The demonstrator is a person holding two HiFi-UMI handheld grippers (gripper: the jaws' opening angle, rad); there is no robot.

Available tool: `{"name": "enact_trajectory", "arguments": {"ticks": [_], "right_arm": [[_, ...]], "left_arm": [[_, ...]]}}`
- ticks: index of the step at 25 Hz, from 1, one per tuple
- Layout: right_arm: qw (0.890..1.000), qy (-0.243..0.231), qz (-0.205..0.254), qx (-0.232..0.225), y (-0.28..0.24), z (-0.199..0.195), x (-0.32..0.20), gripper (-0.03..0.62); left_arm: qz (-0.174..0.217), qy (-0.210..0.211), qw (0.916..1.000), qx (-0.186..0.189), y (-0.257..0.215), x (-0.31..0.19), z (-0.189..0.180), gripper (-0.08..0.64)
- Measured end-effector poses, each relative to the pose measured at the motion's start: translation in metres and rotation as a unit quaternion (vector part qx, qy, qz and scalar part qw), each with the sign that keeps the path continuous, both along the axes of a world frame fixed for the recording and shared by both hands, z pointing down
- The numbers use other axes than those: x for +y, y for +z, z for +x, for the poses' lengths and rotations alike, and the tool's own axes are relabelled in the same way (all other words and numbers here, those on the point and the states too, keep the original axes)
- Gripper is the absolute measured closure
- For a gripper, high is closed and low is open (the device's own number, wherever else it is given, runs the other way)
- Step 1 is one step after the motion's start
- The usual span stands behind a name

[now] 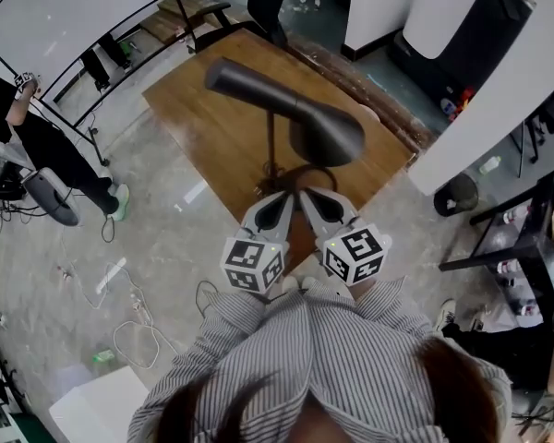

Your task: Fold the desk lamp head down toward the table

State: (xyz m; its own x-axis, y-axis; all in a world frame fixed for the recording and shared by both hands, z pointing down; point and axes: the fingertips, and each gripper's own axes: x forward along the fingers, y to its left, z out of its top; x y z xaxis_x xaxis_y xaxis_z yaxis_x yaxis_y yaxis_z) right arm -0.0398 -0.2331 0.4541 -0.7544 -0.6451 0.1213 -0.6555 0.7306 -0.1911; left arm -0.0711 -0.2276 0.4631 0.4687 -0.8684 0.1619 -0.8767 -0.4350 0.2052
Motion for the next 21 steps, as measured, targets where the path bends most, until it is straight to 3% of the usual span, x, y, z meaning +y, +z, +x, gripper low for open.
{"name": "enact_trajectory", "arguments": {"ticks": [21], "right_arm": [[1.0,0.011,0.003,0.017,0.0,0.0,0.015,0.592]], "left_arm": [[-0.005,-0.006,0.9999,0.007,-0.001,0.017,-0.007,0.557]]}}
